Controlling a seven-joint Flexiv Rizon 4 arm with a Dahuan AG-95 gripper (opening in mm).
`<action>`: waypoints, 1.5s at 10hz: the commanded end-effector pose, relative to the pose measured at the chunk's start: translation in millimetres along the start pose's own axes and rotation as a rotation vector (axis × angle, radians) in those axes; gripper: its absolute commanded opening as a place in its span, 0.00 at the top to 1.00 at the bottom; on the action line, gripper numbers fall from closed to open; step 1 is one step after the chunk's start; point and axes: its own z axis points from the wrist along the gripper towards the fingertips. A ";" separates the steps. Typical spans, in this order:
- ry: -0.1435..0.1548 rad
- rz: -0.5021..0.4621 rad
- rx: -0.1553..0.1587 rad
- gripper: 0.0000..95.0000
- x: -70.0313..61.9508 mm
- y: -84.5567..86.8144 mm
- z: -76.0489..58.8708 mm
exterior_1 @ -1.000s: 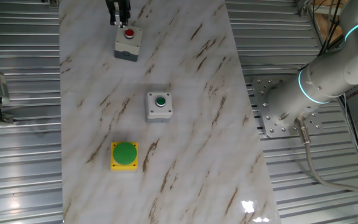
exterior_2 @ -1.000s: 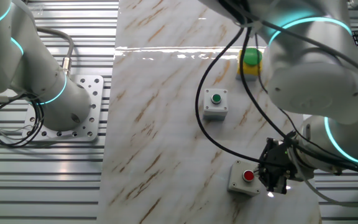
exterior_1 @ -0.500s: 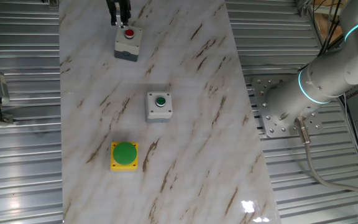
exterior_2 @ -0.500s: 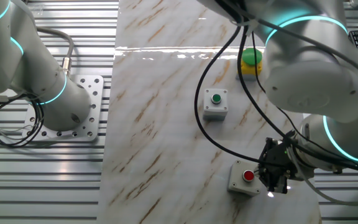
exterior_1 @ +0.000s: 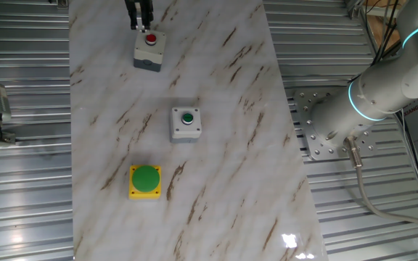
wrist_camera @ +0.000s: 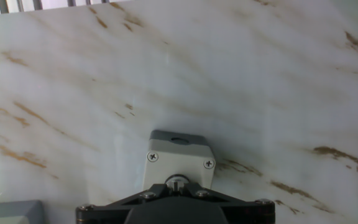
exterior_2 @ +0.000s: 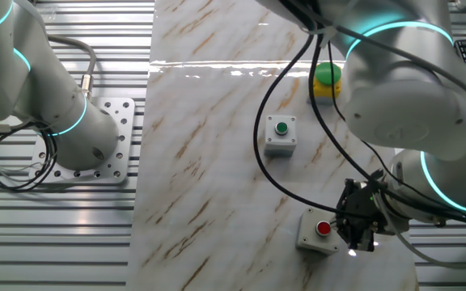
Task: Press three buttons from left to right in sequence
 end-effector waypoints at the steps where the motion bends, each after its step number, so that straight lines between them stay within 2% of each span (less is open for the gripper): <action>1: 0.005 -0.004 0.000 1.00 -0.2 0.1 0.0; 7: 0.007 -0.010 -0.001 1.00 -4.7 -1.2 3.4; 11: 0.025 -0.007 -0.008 1.00 -11.1 -0.3 -0.2; 12: 0.025 -0.007 -0.008 1.00 -11.1 -0.3 -0.2; 13: 0.027 0.010 -0.026 1.00 -8.8 -0.4 0.4; 15: 0.022 0.028 -0.039 1.00 -1.3 -0.7 2.5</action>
